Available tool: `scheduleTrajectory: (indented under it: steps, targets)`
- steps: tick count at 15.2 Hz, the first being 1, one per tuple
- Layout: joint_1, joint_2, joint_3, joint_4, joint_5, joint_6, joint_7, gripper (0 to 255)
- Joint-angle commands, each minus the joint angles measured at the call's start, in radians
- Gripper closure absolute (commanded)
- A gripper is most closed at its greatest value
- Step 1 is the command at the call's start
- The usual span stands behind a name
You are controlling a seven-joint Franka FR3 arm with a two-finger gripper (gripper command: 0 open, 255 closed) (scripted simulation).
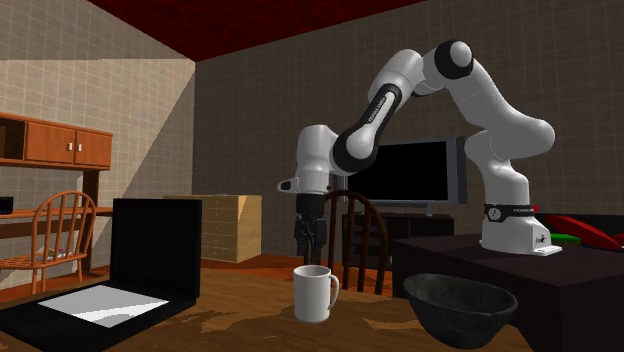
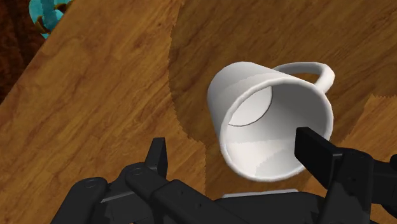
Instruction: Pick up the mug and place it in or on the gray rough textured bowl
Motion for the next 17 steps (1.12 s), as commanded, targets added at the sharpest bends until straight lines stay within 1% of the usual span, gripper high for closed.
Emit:
scheduleTrajectory:
  steps: [1, 7, 15, 16, 17]
  targets:
    - [-0.005, 0.041, 0.004, 0.032, 0.004, 0.009, -0.004, 0]
    - [-0.006, 0.123, 0.011, 0.069, 0.009, 0.054, -0.008, 0]
    - [-0.006, 0.122, 0.011, 0.069, 0.009, 0.054, -0.008, 0]
    - [-0.006, 0.122, 0.011, 0.069, 0.009, 0.054, -0.008, 255]
    - [-0.006, 0.122, 0.011, 0.069, 0.009, 0.054, -0.008, 255]
